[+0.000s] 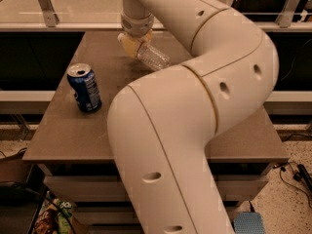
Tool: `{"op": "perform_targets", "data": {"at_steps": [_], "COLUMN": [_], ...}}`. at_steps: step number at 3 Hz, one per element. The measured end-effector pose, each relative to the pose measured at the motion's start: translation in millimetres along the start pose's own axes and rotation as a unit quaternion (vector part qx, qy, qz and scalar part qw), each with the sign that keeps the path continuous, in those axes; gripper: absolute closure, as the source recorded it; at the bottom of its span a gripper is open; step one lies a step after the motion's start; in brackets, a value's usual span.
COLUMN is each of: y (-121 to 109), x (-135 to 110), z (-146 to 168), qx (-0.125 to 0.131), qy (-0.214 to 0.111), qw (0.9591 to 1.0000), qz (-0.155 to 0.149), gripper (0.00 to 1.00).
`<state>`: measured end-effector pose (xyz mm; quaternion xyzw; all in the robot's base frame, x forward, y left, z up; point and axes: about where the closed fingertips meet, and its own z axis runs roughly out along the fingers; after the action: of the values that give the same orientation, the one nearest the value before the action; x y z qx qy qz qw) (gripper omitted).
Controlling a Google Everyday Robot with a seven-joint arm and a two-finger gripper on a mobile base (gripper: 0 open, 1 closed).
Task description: Knock water bottle over
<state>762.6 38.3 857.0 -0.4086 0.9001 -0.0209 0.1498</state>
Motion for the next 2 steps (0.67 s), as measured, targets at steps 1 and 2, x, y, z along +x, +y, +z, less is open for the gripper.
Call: {"op": "perform_targets", "data": {"at_steps": [1, 2], "y": [5.1, 7.5], "x": [-3.1, -5.5], "z": [10.6, 17.3], "qx": [-0.005, -0.008], "qy": [0.041, 0.063], "qw": [0.9987, 0.9970], "qz": [-0.028, -0.044], "gripper": [1.00, 1.00]}}
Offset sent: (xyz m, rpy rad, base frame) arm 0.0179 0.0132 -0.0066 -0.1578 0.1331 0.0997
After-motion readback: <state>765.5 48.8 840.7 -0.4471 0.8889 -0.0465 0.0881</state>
